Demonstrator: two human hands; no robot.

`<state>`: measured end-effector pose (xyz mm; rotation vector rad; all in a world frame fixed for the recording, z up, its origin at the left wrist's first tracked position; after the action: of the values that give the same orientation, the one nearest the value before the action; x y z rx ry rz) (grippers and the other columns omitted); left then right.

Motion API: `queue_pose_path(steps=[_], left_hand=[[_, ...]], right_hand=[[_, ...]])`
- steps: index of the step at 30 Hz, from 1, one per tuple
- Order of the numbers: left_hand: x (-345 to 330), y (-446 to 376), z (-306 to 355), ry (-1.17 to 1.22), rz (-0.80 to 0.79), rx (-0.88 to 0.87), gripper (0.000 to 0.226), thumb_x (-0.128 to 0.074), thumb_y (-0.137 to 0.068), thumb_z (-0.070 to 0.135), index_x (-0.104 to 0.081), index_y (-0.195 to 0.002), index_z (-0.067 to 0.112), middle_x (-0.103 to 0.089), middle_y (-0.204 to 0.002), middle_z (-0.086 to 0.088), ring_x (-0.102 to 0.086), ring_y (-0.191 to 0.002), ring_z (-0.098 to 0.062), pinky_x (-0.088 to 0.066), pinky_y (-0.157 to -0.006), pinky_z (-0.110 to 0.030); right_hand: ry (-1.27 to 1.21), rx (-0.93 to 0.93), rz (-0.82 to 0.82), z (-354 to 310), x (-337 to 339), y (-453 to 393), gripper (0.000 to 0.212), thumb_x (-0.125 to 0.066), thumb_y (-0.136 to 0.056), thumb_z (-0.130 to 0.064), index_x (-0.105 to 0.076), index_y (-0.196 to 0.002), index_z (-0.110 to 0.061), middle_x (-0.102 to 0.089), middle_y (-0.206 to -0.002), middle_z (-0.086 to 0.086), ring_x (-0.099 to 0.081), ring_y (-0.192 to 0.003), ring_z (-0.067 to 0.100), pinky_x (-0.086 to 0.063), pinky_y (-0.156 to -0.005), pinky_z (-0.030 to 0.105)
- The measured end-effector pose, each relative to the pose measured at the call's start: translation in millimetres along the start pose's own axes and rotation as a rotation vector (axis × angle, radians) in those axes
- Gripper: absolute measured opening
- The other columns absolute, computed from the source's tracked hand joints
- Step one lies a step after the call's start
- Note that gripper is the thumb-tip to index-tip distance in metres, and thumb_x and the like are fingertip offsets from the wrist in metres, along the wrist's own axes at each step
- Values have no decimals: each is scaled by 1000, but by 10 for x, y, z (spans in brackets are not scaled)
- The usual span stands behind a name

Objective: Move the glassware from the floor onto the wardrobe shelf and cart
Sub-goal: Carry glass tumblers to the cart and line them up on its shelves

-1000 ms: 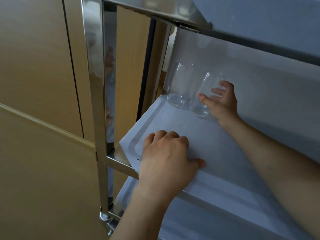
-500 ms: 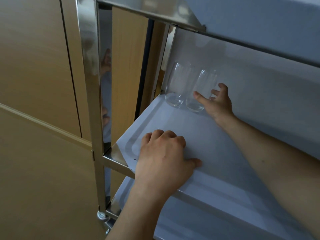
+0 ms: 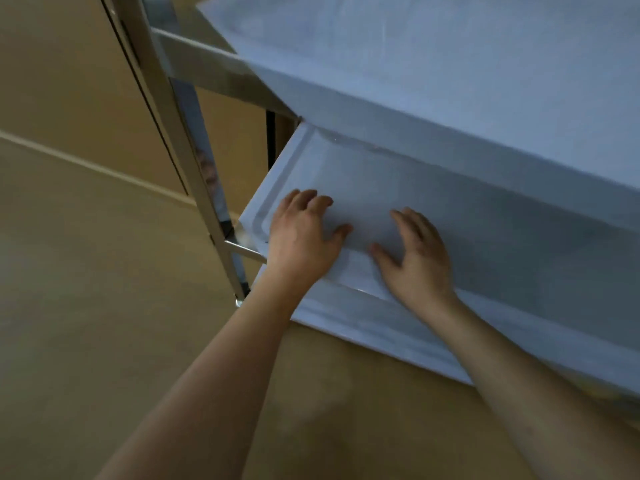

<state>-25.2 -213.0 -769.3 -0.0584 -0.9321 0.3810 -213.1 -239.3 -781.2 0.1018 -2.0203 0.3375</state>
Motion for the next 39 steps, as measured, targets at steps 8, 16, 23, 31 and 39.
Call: queue_pose_path(steps=[8, 16, 23, 31, 39], left_hand=[[1126, 736, 458, -155, -291, 48, 58, -73, -85, 47, -64, -129, 12, -60, -136, -15, -48, -132, -37, -41, -108, -52], [2848, 766, 1781, -167, -395, -209, 48, -79, -82, 35, -68, -119, 7, -67, -122, -16, -58, -118, -38, -51, -95, -54], [3661, 130, 3292, -137, -368, -454, 57, -64, -92, 49, -56, -138, 15, -56, -139, -9, -43, -134, -30, -40, -109, -47], [3511, 322, 5448, -119, -360, -893, 60, -62, -93, 49, -51, -142, 17, -49, -147, -9, -39, -139, -28, -37, -112, -43], [3044, 1339, 7839, 7, -334, -1253, 60, -63, -92, 48, -51, -142, 18, -46, -150, -12, -36, -141, -30, -35, -113, -45]], right_hand=[[-37, -241, -445, -634, 1044, 907, 73, -53, -98, -49, -23, -159, -21, -13, -167, 10, -11, -153, 29, -16, -124, 43], [-89, -372, -485, -1685, 2938, 1145, 74, -55, -98, -48, -22, -159, -21, -19, -165, 8, -15, -152, 28, -20, -121, 42], [-54, -398, -191, -1896, 4513, 897, 77, -57, -96, -49, -23, -158, -20, -22, -164, 11, -16, -151, 29, -18, -121, 40], [91, -561, 84, -1073, 6337, 1297, 78, -55, -96, -53, -19, -159, -23, -15, -166, 12, -16, -151, 32, -20, -120, 44], [158, -755, 366, 193, 8077, 2434, 81, -58, -94, -54, -19, -159, -27, -13, -166, 9, -16, -151, 32, -24, -121, 47]])
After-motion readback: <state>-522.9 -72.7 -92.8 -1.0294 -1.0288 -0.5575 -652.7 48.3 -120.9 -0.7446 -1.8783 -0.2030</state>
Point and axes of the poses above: each hand's wrist, its own y-axis away from the middle knuckle, its own x-axis out of the back of the hand, z = x × y, the point moved 2 cm from there along -y, towards the middle knuckle
